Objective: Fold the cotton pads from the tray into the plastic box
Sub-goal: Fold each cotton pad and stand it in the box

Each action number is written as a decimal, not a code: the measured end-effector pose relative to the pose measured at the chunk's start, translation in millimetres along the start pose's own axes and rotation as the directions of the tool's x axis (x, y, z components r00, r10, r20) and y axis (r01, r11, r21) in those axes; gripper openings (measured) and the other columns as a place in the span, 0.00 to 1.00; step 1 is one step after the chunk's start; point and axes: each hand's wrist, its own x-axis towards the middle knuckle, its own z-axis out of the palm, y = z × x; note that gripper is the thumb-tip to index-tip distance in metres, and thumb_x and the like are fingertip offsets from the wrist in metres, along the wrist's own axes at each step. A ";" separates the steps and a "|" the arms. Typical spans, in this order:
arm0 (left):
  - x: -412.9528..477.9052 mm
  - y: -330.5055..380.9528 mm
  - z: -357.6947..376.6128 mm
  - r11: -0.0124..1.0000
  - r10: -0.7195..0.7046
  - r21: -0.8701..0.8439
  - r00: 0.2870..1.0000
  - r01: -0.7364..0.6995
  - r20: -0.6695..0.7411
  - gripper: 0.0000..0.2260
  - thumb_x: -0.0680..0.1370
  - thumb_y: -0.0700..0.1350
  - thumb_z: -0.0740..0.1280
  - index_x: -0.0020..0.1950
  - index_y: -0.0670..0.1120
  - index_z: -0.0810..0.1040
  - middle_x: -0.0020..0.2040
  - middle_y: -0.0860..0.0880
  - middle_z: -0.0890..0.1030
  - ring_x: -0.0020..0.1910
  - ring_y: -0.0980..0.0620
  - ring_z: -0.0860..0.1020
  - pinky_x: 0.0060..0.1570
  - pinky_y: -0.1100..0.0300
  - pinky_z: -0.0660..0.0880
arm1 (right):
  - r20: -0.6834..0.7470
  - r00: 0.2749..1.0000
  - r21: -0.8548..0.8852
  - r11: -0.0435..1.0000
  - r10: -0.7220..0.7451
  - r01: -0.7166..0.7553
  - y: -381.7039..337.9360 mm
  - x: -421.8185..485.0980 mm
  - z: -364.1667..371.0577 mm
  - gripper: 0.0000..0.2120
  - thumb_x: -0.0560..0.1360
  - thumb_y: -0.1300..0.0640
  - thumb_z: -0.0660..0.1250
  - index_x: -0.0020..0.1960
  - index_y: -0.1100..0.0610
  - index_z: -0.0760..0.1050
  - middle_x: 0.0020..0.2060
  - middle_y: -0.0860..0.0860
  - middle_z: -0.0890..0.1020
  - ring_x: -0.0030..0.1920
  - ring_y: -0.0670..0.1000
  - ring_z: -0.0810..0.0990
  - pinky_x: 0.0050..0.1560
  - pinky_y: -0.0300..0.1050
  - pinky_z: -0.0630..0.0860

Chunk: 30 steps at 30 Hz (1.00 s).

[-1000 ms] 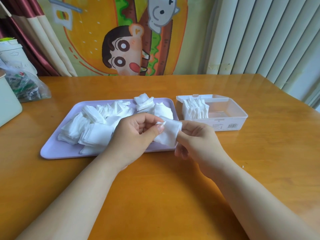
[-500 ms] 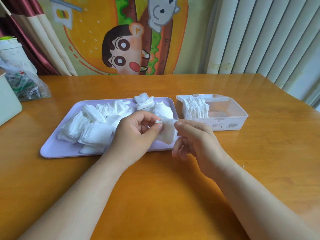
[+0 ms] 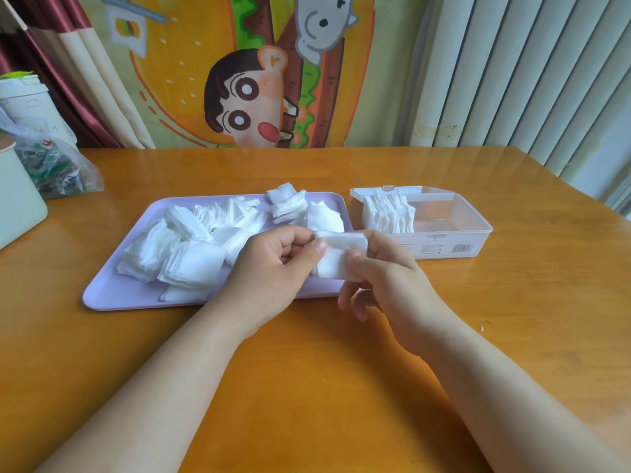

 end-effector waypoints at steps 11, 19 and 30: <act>-3.8 0.1 0.8 0.822 0.384 0.416 0.918 -0.388 0.097 0.27 0.71 0.48 0.82 0.69 0.52 0.81 0.65 0.60 0.78 0.67 0.60 0.76 0.60 0.69 0.72 | -0.070 0.993 -0.088 0.992 -0.094 0.088 4.3 1.7 -3.1 0.08 0.84 0.53 0.69 0.54 0.58 0.82 0.33 0.58 0.80 0.30 0.54 0.76 0.28 0.41 0.68; -2.0 -3.7 -4.4 0.833 0.322 0.434 0.938 -0.344 0.126 0.22 0.78 0.53 0.75 0.72 0.55 0.80 0.66 0.63 0.77 0.68 0.63 0.74 0.66 0.67 0.71 | -0.103 0.991 -0.100 0.993 -0.080 0.070 2.9 0.7 -3.7 0.09 0.82 0.56 0.70 0.46 0.60 0.80 0.26 0.51 0.76 0.27 0.51 0.72 0.27 0.39 0.66; 12.9 -17.2 -16.8 0.812 -0.112 0.574 0.993 0.108 -0.028 0.19 0.77 0.52 0.74 0.67 0.57 0.78 0.49 0.59 0.78 0.50 0.52 0.79 0.55 0.51 0.79 | -0.330 0.940 -0.172 0.985 -0.092 0.036 14.4 9.2 -6.5 0.05 0.82 0.55 0.67 0.51 0.55 0.80 0.24 0.54 0.79 0.20 0.47 0.72 0.28 0.40 0.66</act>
